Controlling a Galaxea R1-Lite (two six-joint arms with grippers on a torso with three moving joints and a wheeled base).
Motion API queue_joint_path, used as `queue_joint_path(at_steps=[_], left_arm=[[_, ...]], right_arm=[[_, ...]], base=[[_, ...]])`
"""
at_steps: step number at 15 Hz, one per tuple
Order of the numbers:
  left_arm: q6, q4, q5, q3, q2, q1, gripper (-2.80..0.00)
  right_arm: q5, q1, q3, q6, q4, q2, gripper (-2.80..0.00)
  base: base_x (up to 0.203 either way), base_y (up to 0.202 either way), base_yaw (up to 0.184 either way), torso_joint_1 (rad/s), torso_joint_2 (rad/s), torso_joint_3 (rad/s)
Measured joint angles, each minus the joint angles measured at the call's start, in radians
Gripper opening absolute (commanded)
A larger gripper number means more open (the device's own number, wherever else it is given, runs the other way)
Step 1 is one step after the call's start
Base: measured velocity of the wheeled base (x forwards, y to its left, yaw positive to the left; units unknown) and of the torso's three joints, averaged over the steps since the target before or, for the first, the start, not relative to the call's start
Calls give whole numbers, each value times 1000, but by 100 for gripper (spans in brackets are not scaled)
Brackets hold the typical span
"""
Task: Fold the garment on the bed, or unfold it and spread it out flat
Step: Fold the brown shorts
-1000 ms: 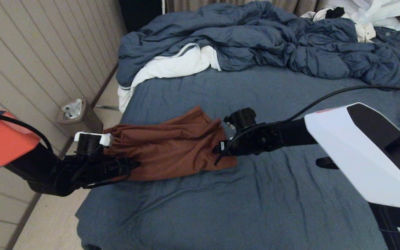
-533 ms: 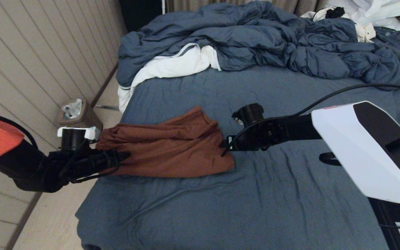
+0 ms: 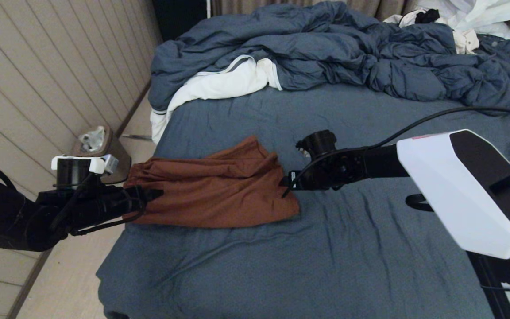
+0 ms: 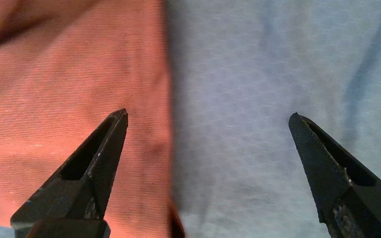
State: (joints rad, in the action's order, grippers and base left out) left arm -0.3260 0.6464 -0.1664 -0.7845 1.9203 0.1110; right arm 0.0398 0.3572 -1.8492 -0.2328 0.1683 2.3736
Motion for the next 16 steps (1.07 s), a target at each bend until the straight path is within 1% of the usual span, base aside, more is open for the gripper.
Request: queue_joint_path(at_steps=[2,3,5,6,9,16], left_arm=[[2,4,-4,-7,0,-25,0],[3,2,-18,-21,4,-56,0],[5,-23,-67,-54,13,-115,0],[6,-26,-74,-62,23,-130,0],[11,-27,-77,-89,58,-159,0],[53,-21,-88,-83,141,-172,0]], right_arm=[[0,0,-5,0,0,2,0],[0,-3,-5,0,0,1,0],[0,2,-8,1,0,-2,0],[0,6,-10,1,0,-4,0],[2,9,-15,1,0,-9,0],[1,32,-38,4,1,-11,0]], base=[[0,0,0,0,0,0],[0,0,0,0,0,0],[0,0,0,0,0,0],[0,0,0,0,0,0],[0,0,0,0,0,0],[0,0,0,0,0,0]])
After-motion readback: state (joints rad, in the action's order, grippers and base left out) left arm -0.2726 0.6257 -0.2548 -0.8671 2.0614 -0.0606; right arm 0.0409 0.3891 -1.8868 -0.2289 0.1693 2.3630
